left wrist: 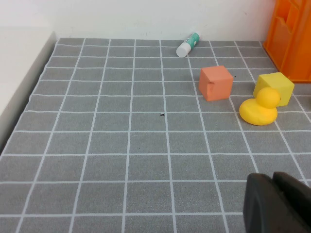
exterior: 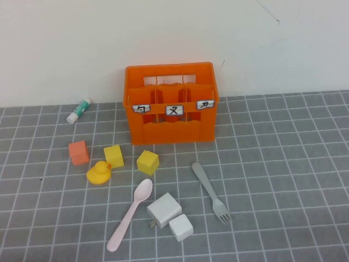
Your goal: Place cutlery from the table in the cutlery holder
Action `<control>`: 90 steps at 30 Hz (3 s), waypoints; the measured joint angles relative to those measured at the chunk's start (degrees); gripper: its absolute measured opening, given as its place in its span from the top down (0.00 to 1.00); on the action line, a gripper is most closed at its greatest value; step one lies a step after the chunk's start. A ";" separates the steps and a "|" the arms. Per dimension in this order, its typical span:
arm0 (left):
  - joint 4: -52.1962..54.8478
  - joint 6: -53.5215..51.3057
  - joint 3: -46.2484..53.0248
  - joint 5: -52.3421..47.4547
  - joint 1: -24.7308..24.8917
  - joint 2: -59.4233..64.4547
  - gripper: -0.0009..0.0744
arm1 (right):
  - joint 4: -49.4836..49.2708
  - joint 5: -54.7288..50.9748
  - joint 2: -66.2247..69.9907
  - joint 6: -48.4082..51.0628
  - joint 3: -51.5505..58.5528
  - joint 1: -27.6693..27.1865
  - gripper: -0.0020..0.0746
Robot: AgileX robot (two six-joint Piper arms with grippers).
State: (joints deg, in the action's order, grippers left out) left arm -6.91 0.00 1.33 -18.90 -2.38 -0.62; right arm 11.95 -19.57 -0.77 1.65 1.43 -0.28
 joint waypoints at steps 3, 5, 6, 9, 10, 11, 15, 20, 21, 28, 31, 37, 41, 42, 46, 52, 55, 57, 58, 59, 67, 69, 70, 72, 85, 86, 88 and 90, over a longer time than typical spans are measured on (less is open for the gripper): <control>0.00 0.00 0.00 0.00 0.00 0.00 0.99 | 0.00 0.00 0.00 0.00 0.00 0.00 0.94; 0.00 0.00 0.00 0.00 0.00 0.00 0.99 | 0.00 0.00 0.00 0.00 0.00 0.00 0.94; 0.00 0.00 0.00 0.00 0.00 0.00 0.99 | 0.00 0.00 0.00 0.00 0.00 0.00 0.94; 0.00 0.00 0.00 0.00 0.00 0.00 0.99 | 0.00 0.00 0.00 0.00 0.00 0.00 0.94; 0.00 0.00 0.00 0.00 0.00 0.00 0.99 | 0.00 0.00 0.00 0.00 0.00 0.00 0.94; 0.00 0.00 0.00 0.00 0.00 0.00 0.99 | 0.00 0.00 0.00 0.00 0.00 0.00 0.94; 0.00 0.00 0.00 0.00 0.00 0.00 0.99 | 0.00 0.00 0.00 0.00 0.00 0.00 0.94; -0.09 0.00 0.00 -0.09 0.00 0.00 0.99 | 0.00 0.00 0.00 0.00 0.00 0.00 0.94; -0.09 0.00 0.00 -0.09 0.00 0.00 0.99 | 0.00 0.00 0.00 0.00 0.00 0.00 0.94; 0.01 0.00 0.00 -0.09 0.00 0.00 0.99 | 0.00 0.00 0.00 0.00 0.00 0.00 0.94; 0.01 0.00 0.00 -0.09 0.00 0.00 0.99 | 0.00 0.00 0.00 0.00 0.00 0.00 0.94; -0.23 0.00 0.00 -0.09 0.00 0.00 0.99 | 0.00 0.00 0.00 0.00 0.00 0.00 0.94; -1.18 0.00 0.00 -0.13 0.00 0.00 0.99 | 0.00 0.00 0.00 0.00 0.00 0.00 0.94; -1.60 0.00 0.00 -0.13 0.00 0.00 0.99 | 0.00 0.00 0.00 0.00 0.00 0.00 0.94; -7.75 1.17 0.00 0.90 0.00 0.00 0.99 | 0.00 0.00 0.00 0.00 0.00 0.00 0.94; -40.17 10.66 0.31 10.16 0.00 0.00 0.99 | 0.00 0.00 0.00 0.00 0.00 0.00 0.94; -49.93 10.22 0.31 13.88 0.00 0.00 0.99 | 0.00 0.00 0.00 0.00 0.00 0.00 0.94; -52.01 6.70 0.31 15.19 0.00 0.00 0.99 | 0.00 0.00 0.00 0.00 0.00 0.00 0.94; -52.56 5.07 0.31 15.50 0.00 0.00 0.99 | 0.00 0.00 0.00 0.00 0.00 0.00 0.94; -52.97 3.55 0.31 15.94 0.00 0.00 0.99 | 0.00 0.00 0.00 0.00 0.00 0.00 0.94; -55.63 -2.76 -0.27 14.42 0.11 0.00 0.99 | 0.00 0.00 0.00 0.00 0.00 0.00 0.94; -53.82 -7.02 -3.23 8.10 0.11 0.00 0.99 | 0.00 0.00 0.00 0.00 0.00 0.00 0.94; -52.87 -8.78 -4.94 4.93 0.11 0.23 0.99 | 0.00 0.00 0.00 0.00 0.00 0.00 0.94; -49.78 -12.90 -10.20 -1.60 0.20 2.14 0.99 | 0.00 0.00 0.00 0.00 0.00 0.00 0.94; -16.77 -30.80 -40.63 -35.25 0.20 31.30 0.99 | 0.00 0.00 0.00 0.00 0.00 0.00 0.94; -15.42 -31.34 -42.36 -35.56 0.20 33.76 0.99 | 0.00 0.00 0.00 0.00 0.00 0.00 0.94; -13.34 -32.05 -45.72 -35.90 0.20 38.58 0.99 | 0.00 0.00 0.00 0.00 0.00 0.00 0.94; -12.53 -32.34 -48.72 -36.22 0.20 43.16 0.99 | 0.00 0.00 0.00 0.00 0.00 0.00 0.94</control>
State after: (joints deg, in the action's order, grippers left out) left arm -19.44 -32.34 -47.39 -55.13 -2.18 42.54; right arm 11.95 -19.57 -0.77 1.65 1.43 -0.28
